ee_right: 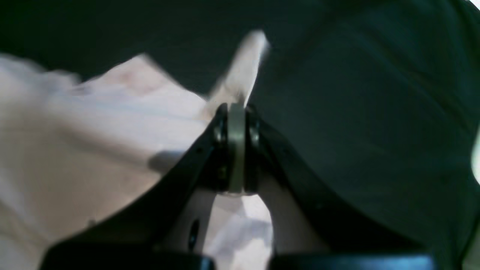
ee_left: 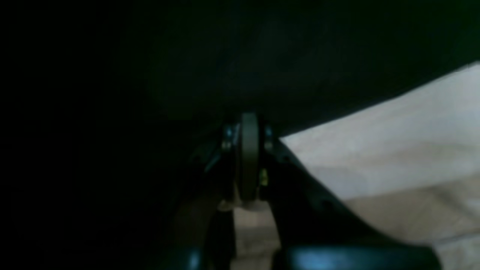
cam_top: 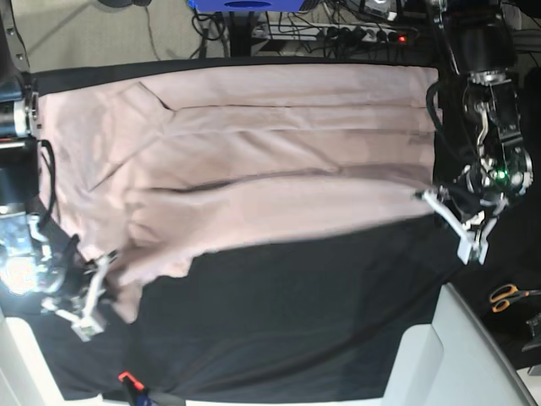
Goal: Fold the T-shirt properly
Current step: 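Hold the shirt edges with both grippers and fold the sleeve inward, then drag the folded shirt with both grippers away from the robot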
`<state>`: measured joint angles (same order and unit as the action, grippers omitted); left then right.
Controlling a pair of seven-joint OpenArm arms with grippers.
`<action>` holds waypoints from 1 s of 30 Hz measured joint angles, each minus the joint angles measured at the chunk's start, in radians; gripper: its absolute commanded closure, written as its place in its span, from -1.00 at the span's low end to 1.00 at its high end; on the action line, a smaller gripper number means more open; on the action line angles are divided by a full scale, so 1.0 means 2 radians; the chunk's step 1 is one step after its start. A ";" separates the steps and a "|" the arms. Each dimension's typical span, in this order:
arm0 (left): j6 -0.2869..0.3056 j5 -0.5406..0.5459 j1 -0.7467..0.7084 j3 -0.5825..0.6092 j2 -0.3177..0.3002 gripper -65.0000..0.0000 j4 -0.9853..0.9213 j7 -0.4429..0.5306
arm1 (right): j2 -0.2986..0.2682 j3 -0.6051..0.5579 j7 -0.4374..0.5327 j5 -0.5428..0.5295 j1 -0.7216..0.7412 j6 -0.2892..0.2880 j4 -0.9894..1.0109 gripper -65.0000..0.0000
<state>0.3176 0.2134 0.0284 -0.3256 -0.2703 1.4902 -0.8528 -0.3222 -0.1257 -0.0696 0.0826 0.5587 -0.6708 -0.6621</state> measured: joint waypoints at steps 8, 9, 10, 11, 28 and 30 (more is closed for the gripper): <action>-0.002 -0.028 -0.005 0.025 0.006 1.00 0.000 -0.002 | 0.005 0.049 -0.088 -0.001 -0.063 -0.002 -0.084 1.00; -0.002 -0.042 -0.004 0.033 0.011 1.00 0.000 -0.002 | 0.006 0.056 -0.111 0.000 -0.069 -0.003 -0.099 1.00; -0.002 -0.056 -0.004 0.038 0.017 1.00 0.000 0.000 | 0.006 0.064 -0.129 0.001 -0.076 -0.002 -0.116 1.00; -0.002 -0.060 -0.004 0.041 0.025 1.00 0.000 0.000 | 0.009 0.076 -0.141 0.000 -0.084 -0.001 -0.136 1.00; 0.002 -0.082 -0.066 0.075 0.033 1.00 0.072 0.000 | 0.073 0.176 -0.313 0.001 -0.225 -0.001 -0.340 1.00; 0.002 -0.080 -0.078 0.076 0.033 1.00 0.089 0.004 | 0.079 0.188 -0.314 -0.001 -0.239 0.000 -0.360 1.00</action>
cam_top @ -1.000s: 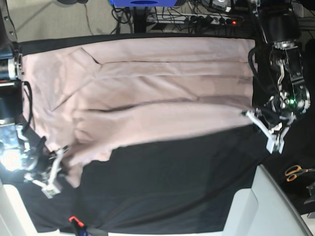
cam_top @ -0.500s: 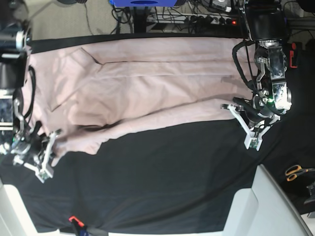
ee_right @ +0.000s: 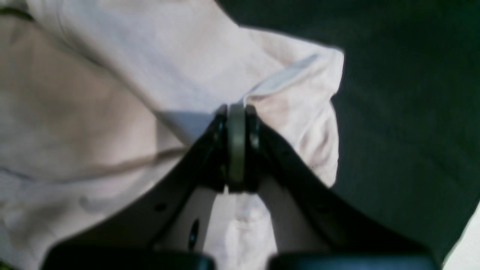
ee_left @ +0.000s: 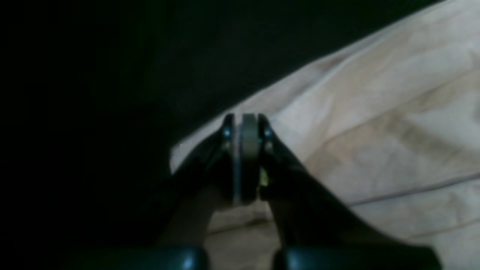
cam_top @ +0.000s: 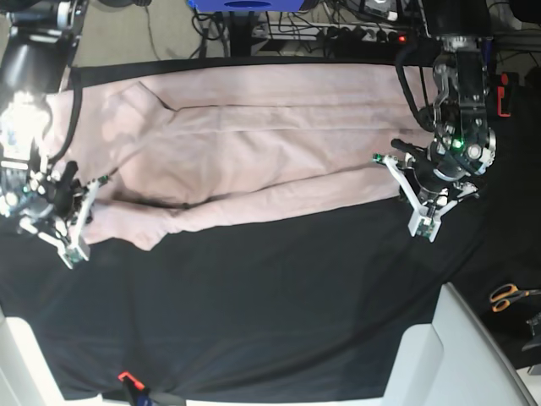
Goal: Fold the T-shirt properly
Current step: 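Drag the folded shirt with both grippers away from the robot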
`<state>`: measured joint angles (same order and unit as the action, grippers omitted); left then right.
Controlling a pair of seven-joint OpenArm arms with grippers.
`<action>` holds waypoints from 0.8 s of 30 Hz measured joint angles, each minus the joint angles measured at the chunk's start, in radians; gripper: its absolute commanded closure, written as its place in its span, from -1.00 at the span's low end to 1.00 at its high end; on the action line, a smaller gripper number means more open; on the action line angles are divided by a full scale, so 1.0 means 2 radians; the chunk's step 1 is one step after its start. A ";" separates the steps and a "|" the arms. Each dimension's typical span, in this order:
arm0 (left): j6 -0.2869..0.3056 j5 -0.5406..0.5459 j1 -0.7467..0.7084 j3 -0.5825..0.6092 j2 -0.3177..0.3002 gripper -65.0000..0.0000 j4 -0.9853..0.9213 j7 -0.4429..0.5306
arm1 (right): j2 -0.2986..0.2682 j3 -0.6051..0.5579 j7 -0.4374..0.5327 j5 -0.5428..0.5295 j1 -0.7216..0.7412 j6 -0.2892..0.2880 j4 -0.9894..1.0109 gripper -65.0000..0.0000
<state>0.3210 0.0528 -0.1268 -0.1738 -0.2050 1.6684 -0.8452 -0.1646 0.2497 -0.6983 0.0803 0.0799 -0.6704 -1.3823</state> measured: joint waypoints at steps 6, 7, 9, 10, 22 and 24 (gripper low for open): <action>0.000 -0.001 -0.037 -0.003 -0.009 1.00 0.010 -0.006 | 0.014 0.004 -0.038 0.001 -0.041 -0.001 -0.054 1.00; 0.001 0.000 -0.039 -0.002 -0.013 1.00 0.010 -0.003 | 0.015 0.004 -0.040 0.001 -0.045 -0.002 -0.064 1.00; 0.000 0.000 -0.044 0.002 -0.023 1.00 0.011 0.007 | 0.014 0.004 -0.047 0.000 -0.051 -0.001 -0.081 1.00; 0.000 0.000 -0.049 0.001 -0.023 1.00 0.011 0.022 | 0.013 0.004 -0.053 0.000 -0.055 0.000 -0.089 1.00; 0.000 0.000 -0.077 0.003 -0.053 1.00 -0.005 0.054 | 0.046 0.004 -0.076 0.001 -0.107 0.000 -0.144 1.00; 0.000 0.000 -0.077 0.002 -0.058 1.00 -0.005 0.054 | 0.055 0.004 -0.079 0.001 -0.116 -0.001 -0.150 1.00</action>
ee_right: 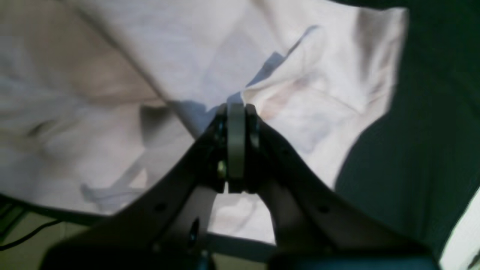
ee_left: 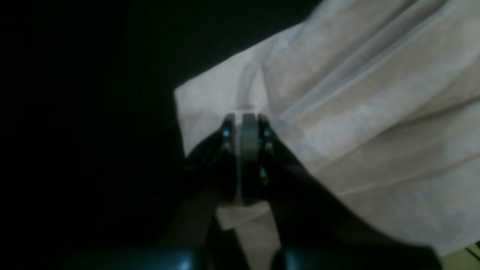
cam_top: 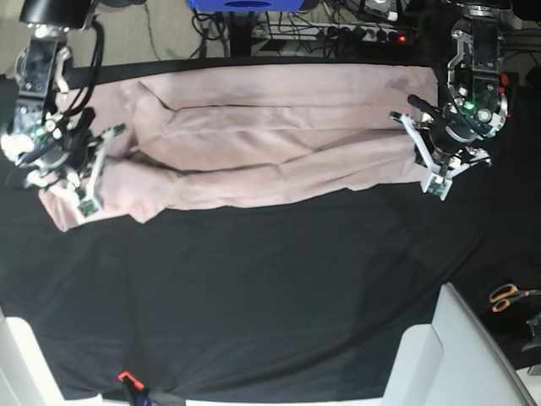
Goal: Fold the T-shirt properly
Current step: 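Drag the folded shirt with both grippers away from the robot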
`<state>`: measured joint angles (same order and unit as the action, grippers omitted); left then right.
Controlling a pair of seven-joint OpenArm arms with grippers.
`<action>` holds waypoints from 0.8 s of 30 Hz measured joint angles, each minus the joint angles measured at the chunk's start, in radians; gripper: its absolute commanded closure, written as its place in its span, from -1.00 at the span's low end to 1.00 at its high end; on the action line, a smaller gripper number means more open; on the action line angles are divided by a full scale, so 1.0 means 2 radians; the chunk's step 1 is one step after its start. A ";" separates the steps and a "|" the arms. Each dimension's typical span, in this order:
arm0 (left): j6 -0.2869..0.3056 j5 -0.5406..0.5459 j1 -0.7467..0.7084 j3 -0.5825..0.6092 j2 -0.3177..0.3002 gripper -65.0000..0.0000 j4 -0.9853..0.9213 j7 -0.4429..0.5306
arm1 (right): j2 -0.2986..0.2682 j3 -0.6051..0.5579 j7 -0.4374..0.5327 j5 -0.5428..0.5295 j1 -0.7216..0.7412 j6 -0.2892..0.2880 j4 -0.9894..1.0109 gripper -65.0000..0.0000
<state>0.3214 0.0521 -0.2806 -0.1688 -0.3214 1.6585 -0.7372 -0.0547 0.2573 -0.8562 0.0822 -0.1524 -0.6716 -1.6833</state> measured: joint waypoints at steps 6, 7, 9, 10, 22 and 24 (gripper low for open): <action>0.000 0.000 0.000 0.028 -0.021 1.00 0.000 0.002 | 0.006 0.002 0.003 0.002 -0.015 0.023 -0.009 1.00; 0.000 0.000 0.000 0.031 -0.022 1.00 0.000 0.007 | 0.009 0.002 0.003 0.000 -0.018 0.023 -0.008 1.00; 0.000 0.000 -0.001 0.032 -0.022 1.00 0.000 0.019 | 0.012 0.000 0.003 -0.001 -0.019 0.023 -0.008 1.00; 0.000 0.000 -0.003 0.032 -0.023 1.00 0.000 0.022 | 0.013 0.001 0.003 -0.001 -0.019 0.023 -0.008 1.00; 0.000 -0.091 -0.060 0.030 -0.017 1.00 0.001 0.081 | 0.019 0.001 0.004 0.001 -0.041 0.025 -0.020 1.00; 0.000 -0.092 -0.067 0.029 -0.017 1.00 0.001 0.081 | 0.019 0.000 0.005 0.000 -0.044 0.025 -0.022 1.00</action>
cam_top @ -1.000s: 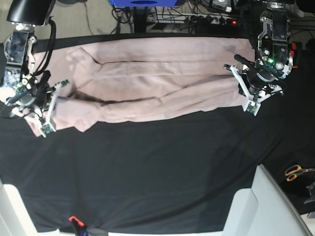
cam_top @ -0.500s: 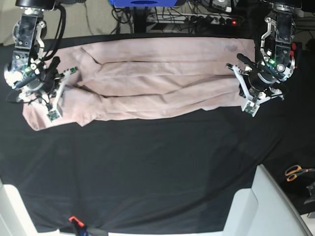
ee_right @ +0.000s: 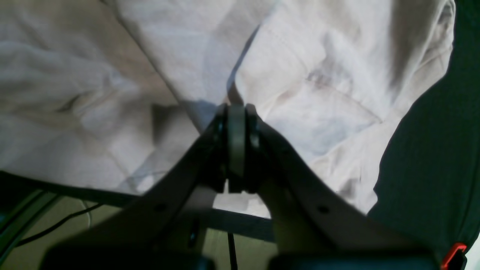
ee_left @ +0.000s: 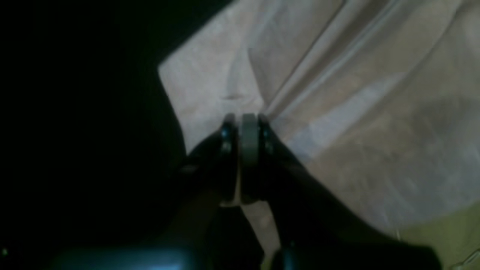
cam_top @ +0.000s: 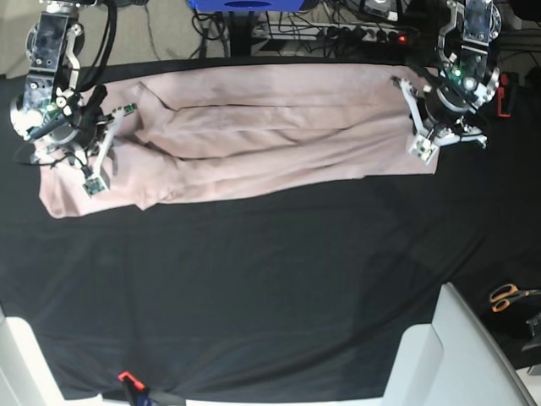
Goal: Fold the T-shirt properly
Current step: 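Drag the folded shirt with both grippers away from the robot, then pull the shirt's ends apart with both grippers to flatten the strip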
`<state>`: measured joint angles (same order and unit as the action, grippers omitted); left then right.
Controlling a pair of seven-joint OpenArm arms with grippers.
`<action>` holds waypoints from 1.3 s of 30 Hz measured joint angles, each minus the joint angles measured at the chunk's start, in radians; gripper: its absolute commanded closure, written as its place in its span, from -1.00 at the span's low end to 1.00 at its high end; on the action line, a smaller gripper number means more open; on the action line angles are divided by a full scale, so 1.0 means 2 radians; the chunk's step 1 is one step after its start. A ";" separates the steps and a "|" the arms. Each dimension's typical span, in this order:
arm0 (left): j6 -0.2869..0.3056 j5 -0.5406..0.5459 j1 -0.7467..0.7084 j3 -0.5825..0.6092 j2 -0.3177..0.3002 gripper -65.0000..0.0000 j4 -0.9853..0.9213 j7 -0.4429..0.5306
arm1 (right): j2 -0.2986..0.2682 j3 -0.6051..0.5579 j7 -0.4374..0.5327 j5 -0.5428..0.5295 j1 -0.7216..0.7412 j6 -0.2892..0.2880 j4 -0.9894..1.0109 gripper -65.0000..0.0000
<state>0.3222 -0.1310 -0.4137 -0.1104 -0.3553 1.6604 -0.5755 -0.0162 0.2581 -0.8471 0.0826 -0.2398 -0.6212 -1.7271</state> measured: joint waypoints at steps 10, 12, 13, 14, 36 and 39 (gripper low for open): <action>0.000 0.000 0.002 0.000 0.000 1.00 0.000 0.003 | 0.000 0.000 0.001 0.000 -0.015 0.000 -0.001 1.00; 0.000 0.000 0.002 0.000 0.000 1.00 -0.001 0.003 | 0.000 0.000 0.001 0.000 -0.018 0.000 -0.001 1.00; 0.000 0.000 0.002 0.000 0.000 1.00 -0.001 0.003 | 0.000 0.000 0.001 0.000 -0.021 0.000 -0.001 1.00; 0.000 0.000 0.002 0.000 0.000 1.00 -0.001 0.003 | 0.000 0.000 0.001 0.000 -0.022 0.000 -0.001 1.00; -0.012 0.000 0.003 0.002 0.000 1.00 -0.002 0.003 | 0.012 0.000 0.004 -0.003 -0.044 0.000 -0.016 1.00; -0.012 0.000 0.001 0.003 0.000 1.00 -0.002 0.003 | 0.012 0.001 0.003 -0.001 -0.044 0.000 -0.008 0.99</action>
<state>0.2977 -0.1314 -0.4110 -0.1051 -0.3550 1.6554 -0.5686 0.0078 0.2592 -0.8417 0.0799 -0.3275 -0.6209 -1.7428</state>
